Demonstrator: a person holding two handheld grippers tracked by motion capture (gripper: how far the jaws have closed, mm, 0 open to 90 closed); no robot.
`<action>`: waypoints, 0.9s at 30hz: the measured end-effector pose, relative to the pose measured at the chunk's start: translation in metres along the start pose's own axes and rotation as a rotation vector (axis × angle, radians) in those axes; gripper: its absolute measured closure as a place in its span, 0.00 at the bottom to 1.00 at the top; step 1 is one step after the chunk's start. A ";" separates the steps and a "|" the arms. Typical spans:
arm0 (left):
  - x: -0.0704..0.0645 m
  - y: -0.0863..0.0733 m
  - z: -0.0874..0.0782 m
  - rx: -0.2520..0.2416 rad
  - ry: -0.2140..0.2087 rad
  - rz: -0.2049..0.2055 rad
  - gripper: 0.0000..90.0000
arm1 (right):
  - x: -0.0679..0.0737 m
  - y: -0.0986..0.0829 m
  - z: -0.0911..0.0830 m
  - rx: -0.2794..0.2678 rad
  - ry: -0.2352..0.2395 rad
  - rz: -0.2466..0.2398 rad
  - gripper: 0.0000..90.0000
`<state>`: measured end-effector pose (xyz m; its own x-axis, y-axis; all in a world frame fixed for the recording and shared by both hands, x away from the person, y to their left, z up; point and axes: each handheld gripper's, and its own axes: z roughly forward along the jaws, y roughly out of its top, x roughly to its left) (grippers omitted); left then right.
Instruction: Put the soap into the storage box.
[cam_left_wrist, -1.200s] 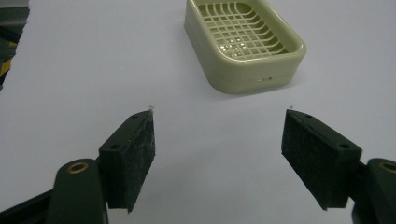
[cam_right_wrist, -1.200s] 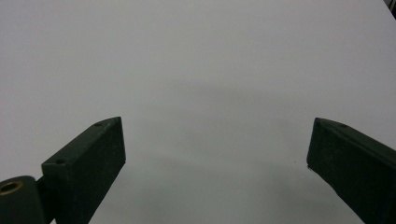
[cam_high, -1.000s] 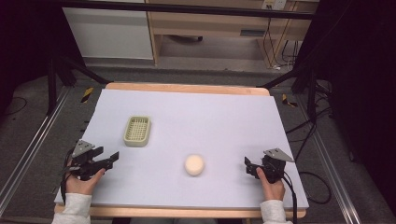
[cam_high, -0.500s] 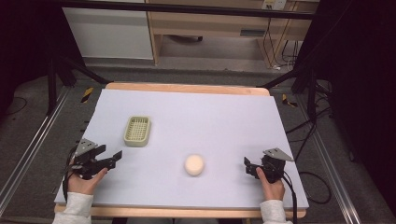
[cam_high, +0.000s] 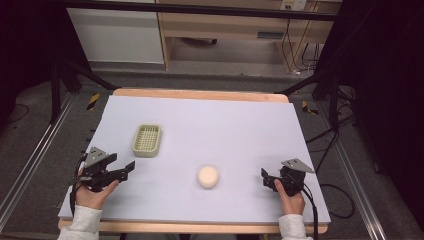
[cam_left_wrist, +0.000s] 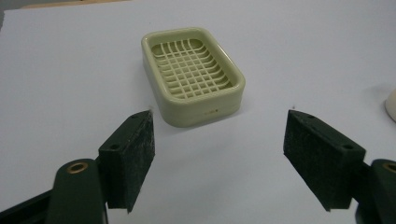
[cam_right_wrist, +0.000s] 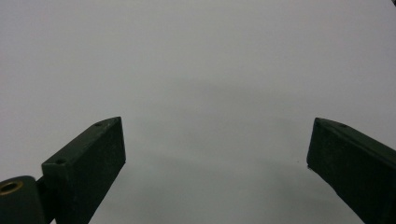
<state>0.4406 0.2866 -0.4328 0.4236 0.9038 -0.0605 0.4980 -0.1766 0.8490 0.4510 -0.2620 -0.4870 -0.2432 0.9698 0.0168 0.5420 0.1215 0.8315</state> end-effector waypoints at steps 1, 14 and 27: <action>0.000 0.000 0.000 0.000 0.000 0.000 0.27 | 0.000 0.000 0.000 0.000 0.000 0.000 0.05; -0.009 0.005 0.003 0.002 -0.023 0.019 0.27 | 0.000 0.000 0.001 0.005 0.005 0.007 0.05; -0.018 0.009 0.006 0.004 -0.039 0.038 0.27 | -0.001 0.000 0.001 0.004 0.007 0.007 0.05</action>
<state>0.4422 0.2659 -0.4273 0.4713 0.8806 -0.0487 0.4839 -0.2120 0.8490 0.4518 -0.2625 -0.4873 -0.2449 0.9692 0.0261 0.5470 0.1160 0.8291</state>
